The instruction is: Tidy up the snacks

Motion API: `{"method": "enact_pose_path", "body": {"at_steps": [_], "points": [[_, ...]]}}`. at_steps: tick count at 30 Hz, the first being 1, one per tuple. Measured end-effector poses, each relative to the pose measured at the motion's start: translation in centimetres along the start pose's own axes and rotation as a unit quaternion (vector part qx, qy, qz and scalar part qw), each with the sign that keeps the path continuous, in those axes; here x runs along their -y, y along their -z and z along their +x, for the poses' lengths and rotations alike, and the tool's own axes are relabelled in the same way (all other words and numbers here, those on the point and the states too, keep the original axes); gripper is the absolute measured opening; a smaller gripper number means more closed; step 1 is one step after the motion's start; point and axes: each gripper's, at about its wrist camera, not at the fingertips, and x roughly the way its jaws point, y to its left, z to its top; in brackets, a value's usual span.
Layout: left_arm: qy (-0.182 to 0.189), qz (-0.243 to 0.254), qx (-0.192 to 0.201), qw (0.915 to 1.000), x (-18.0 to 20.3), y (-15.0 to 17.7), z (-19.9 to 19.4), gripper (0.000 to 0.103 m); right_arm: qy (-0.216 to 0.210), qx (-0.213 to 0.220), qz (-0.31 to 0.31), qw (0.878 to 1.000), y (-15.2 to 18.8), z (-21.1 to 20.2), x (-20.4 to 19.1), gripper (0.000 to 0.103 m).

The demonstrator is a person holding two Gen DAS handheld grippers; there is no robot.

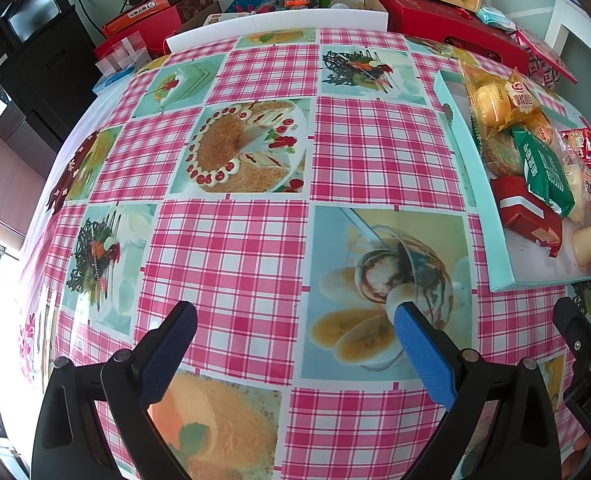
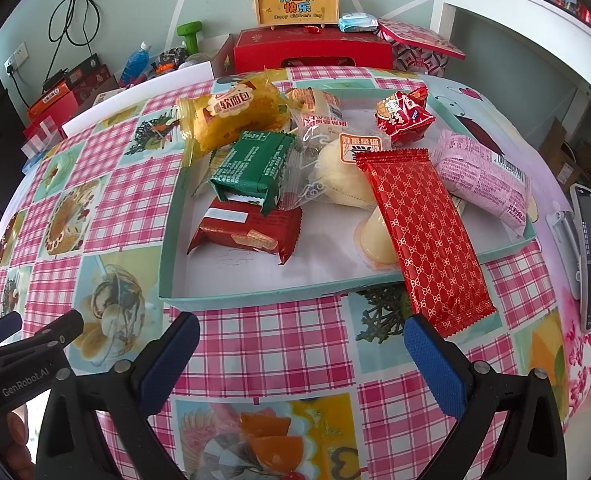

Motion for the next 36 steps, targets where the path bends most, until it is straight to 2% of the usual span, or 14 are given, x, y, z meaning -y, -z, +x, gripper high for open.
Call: {"method": "enact_pose_path", "body": {"at_steps": [36], "points": [[0.0, 0.0, 0.001, 1.0, -0.09, -0.02, -0.12, 0.099, -0.001, -0.001, 0.0, 1.0, -0.01, 0.11, 0.1, 0.103]]}}
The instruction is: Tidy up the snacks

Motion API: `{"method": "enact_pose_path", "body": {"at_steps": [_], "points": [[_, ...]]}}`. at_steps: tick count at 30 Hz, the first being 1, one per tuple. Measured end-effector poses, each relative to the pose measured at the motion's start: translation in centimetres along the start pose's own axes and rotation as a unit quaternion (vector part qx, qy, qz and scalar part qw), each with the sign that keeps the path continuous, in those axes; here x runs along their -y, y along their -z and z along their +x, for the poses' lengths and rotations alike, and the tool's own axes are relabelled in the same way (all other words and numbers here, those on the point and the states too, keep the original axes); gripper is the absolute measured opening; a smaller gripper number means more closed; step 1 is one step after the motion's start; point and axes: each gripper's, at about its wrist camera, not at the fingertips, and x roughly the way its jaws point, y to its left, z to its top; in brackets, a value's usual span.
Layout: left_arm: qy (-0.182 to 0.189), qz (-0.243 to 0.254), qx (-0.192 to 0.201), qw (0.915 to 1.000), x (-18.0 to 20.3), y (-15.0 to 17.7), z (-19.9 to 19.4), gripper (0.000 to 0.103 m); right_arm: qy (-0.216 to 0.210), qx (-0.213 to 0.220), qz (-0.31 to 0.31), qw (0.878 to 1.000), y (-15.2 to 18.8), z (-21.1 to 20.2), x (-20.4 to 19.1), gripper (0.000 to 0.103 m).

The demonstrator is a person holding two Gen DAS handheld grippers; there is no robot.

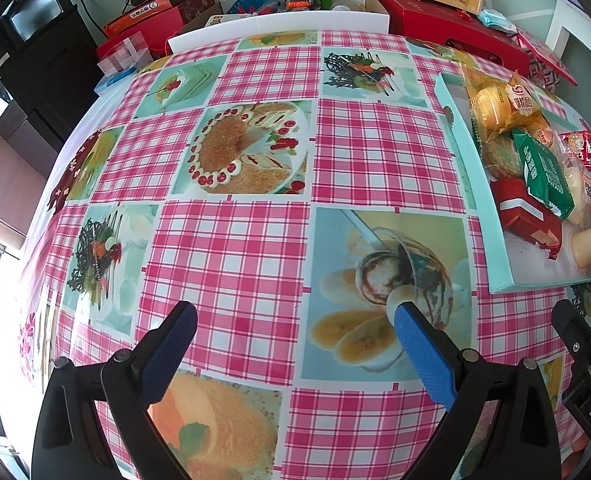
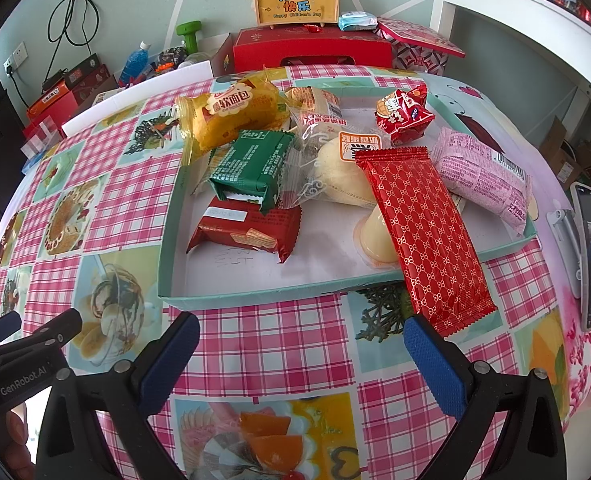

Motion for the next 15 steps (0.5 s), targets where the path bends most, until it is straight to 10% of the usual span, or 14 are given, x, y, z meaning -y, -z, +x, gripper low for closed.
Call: {"method": "enact_pose_path", "body": {"at_steps": [15], "points": [[0.0, 0.0, 0.0, 1.0, -0.12, 0.0, -0.01, 0.099, 0.0, 0.0, 0.0, 1.0, -0.05, 0.01, 0.0, 0.103]]}}
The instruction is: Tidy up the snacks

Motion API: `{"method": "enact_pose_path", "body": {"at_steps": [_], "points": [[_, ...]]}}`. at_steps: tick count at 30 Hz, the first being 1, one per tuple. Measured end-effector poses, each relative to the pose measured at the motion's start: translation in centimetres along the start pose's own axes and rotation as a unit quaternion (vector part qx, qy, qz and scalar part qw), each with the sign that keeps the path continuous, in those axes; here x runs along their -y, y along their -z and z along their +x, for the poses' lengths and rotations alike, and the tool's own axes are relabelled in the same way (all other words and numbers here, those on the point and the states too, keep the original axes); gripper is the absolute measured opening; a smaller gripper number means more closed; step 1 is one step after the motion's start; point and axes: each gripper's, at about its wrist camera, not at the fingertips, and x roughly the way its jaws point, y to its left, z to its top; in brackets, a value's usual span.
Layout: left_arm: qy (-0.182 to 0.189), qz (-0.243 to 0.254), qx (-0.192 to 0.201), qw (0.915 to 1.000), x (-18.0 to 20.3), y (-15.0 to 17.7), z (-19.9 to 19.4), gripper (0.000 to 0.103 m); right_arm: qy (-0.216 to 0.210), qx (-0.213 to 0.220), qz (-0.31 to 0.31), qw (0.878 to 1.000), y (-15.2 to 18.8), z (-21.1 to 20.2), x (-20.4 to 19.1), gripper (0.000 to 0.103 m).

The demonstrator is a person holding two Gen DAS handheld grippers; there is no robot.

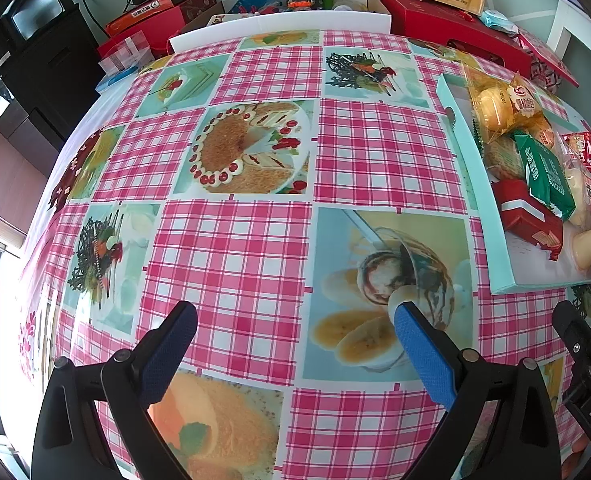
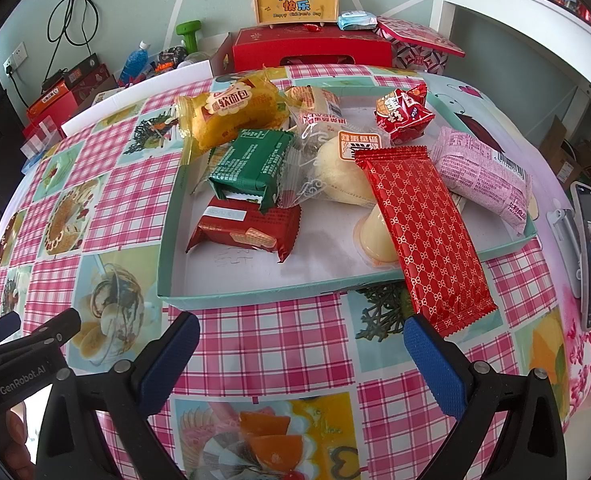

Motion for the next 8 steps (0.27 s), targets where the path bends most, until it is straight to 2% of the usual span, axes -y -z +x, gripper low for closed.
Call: {"method": "enact_pose_path", "body": {"at_steps": [8], "points": [[0.001, 0.0, 0.0, 1.0, 0.27, 0.01, -0.05, 0.099, 0.0, 0.0, 0.0, 1.0, 0.0, -0.01, -0.01, 0.103]]}}
